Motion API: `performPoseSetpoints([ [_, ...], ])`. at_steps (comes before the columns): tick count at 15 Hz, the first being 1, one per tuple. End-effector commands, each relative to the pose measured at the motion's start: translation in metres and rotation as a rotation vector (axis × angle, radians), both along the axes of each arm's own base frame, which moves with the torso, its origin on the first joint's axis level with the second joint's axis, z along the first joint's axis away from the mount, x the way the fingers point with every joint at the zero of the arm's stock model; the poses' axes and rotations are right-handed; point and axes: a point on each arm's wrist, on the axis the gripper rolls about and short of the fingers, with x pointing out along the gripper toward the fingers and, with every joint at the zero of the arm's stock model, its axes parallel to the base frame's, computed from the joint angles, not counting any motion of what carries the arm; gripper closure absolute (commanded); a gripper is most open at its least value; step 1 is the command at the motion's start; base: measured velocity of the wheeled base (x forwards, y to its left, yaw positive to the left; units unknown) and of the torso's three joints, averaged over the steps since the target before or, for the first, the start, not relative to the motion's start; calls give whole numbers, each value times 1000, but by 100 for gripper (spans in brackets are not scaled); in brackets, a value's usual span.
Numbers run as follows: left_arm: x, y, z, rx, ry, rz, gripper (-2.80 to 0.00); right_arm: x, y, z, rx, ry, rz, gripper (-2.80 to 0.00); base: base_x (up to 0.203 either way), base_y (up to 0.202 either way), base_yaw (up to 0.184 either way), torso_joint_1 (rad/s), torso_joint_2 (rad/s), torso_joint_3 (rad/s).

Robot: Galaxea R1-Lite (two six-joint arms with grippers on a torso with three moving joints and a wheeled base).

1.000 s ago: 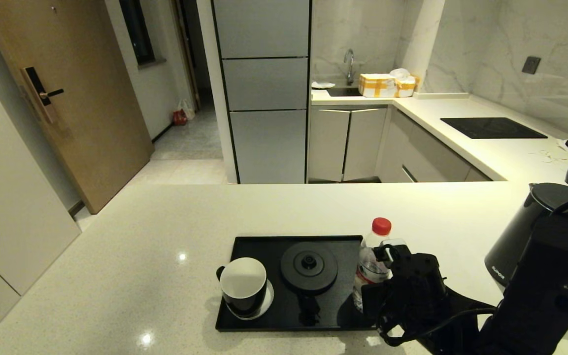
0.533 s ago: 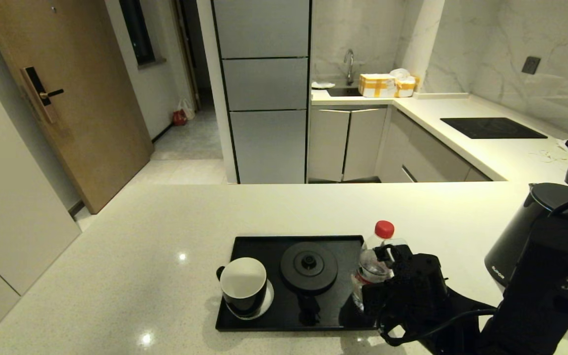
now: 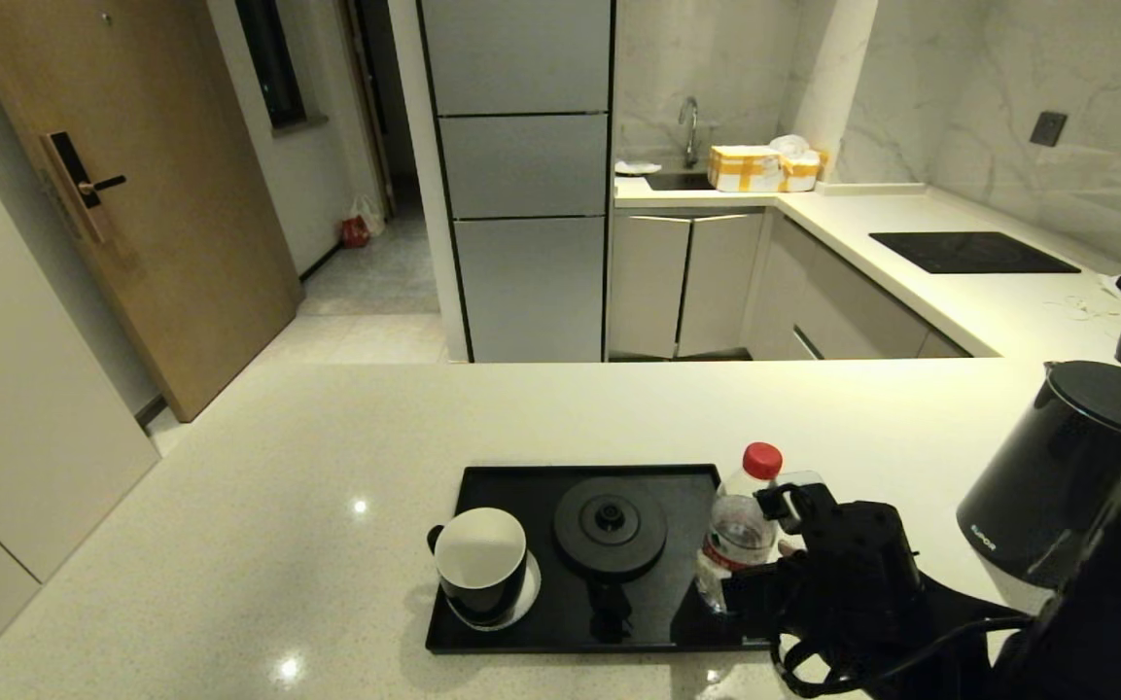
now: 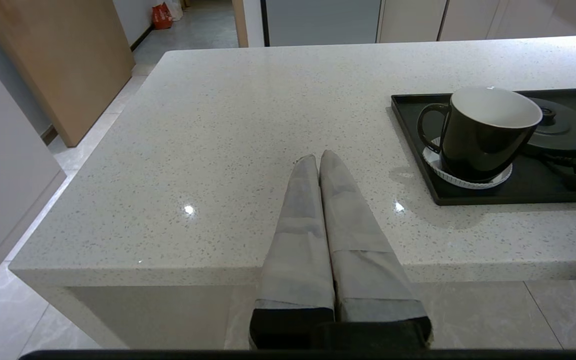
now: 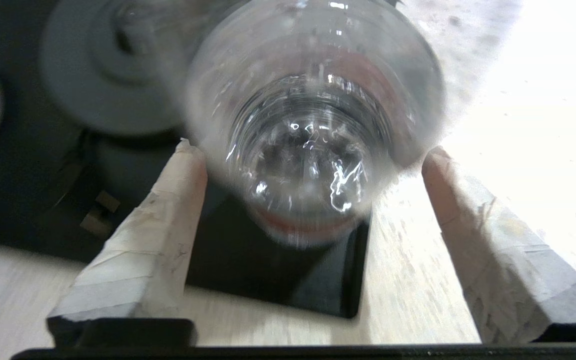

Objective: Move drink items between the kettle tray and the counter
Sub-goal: Return the bottled water to its original position, then return the kettle to its original position

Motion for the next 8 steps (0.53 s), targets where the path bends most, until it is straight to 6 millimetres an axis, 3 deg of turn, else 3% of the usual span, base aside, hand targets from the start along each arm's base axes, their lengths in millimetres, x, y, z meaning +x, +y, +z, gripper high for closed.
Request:
performPoseSetpoints([
  [1, 0, 0, 0, 0, -2, 1, 0, -17, -7, 36, 46, -51, 27, -280, 0, 0, 0, 0, 0, 0],
  [5, 0, 0, 0, 0, -2, 1, 0, -53, -31, 87, 76, -49, 76, -280, 0, 0, 0, 0, 0, 0],
  [8, 0, 0, 0, 0, -2, 0, 0, -83, -63, 134, 125, -111, 45, -280, 0, 0, 0, 0, 0, 0],
])
